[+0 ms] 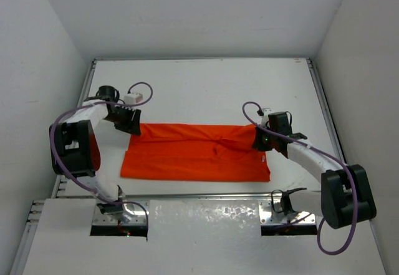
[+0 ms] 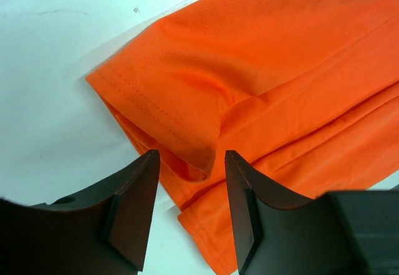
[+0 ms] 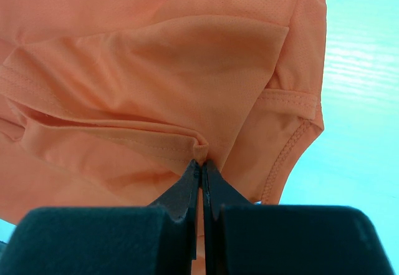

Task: Fold and stack the t-shirts
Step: Fold the other side of the tshirt into a rectangle

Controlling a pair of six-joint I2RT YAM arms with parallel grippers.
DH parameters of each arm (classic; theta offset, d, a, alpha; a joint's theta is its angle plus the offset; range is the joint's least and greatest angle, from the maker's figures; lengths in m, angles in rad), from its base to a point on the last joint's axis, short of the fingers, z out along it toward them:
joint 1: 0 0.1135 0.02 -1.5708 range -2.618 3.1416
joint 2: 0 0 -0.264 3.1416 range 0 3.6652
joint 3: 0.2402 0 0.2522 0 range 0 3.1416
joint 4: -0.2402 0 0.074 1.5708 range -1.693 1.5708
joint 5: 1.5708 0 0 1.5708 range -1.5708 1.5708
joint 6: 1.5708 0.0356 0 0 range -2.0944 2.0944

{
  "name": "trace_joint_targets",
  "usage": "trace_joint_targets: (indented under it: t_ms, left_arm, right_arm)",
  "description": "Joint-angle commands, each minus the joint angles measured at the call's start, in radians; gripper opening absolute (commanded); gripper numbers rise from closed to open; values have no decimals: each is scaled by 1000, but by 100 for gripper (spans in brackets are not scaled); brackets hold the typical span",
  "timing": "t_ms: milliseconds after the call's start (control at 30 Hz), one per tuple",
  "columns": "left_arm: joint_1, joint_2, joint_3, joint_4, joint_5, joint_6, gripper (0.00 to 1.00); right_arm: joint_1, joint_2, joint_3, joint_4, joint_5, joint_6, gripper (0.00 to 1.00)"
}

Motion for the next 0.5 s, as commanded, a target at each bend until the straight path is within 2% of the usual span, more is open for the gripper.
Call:
trace_joint_targets:
  t_ms: [0,167,333,400,467]
  left_arm:
    - [-32,12,10,26,-19,-7,44]
    - [-40,38,7,38,-10,-21,44]
    - [-50,67,-10,48,-34,-25,36]
    - [-50,76,-13,52,-54,-25,31]
    - [-50,71,-10,61,-62,-25,16]
  right_arm:
    - [2,4,40,19,4,-17,0]
    - [3,4,46,19,5,-20,0]
    - [2,4,41,21,7,-17,0]
    - [3,4,43,21,8,-17,0]
    - [3,3,44,21,7,-19,0]
